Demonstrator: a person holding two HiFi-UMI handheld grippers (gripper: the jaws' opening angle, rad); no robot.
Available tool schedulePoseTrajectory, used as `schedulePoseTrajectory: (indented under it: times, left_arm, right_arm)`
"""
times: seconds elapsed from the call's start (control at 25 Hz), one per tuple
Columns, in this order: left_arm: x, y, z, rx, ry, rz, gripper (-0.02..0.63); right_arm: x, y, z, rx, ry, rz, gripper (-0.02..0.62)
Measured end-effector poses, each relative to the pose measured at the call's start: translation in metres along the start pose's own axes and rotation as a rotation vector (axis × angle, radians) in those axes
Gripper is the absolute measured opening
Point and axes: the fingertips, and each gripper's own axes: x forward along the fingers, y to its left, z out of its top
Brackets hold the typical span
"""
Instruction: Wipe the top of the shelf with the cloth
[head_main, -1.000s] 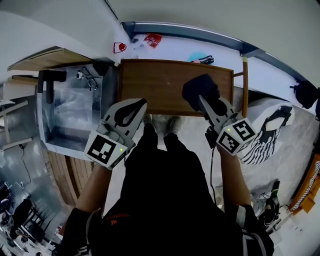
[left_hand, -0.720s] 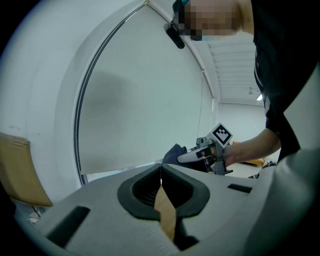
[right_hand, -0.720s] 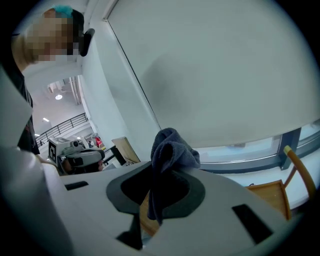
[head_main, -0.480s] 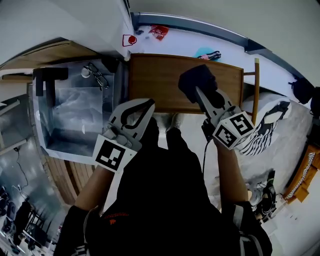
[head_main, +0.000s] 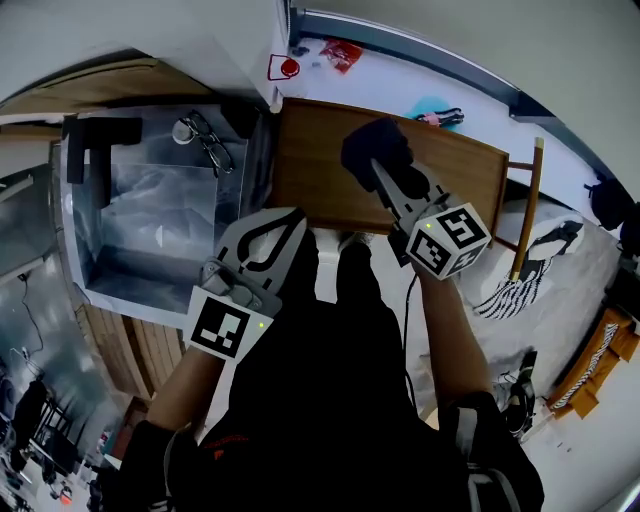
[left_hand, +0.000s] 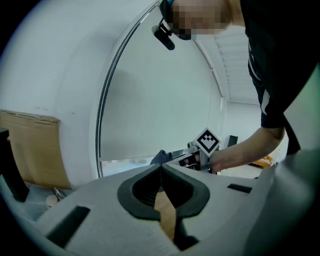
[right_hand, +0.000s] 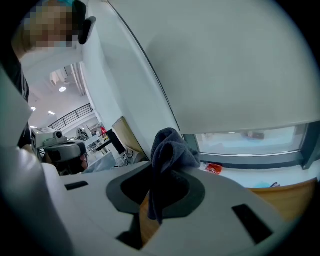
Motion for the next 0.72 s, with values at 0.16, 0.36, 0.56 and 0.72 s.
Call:
schedulePoseTrajectory:
  times: [0.16,0.36,0.56,0.72]
  left_arm:
    - [-0.002,0.008,-0.012,0.017,0.025,0.035,0.023]
    - [0.0,0.018,-0.024,-0.007,0.031,0.077,0.023]
    - [0.001,0.03,-0.036,-0.041,0.036,0.113,0.023]
    - [-0.003,0.041,-0.046,-0.063,0.051,0.139,0.023]
  right_arm:
    - [0.034,-0.006,-0.01,-0.017,0.031,0.033,0.048]
    - [0.077,-0.014,-0.023,-0.053,0.08,0.07,0.048]
    - [0.117,-0.018,-0.036,-0.082,0.122,0.095,0.048]
    - [0.146,-0.02,-0.045,-0.106,0.152,0.108,0.048]
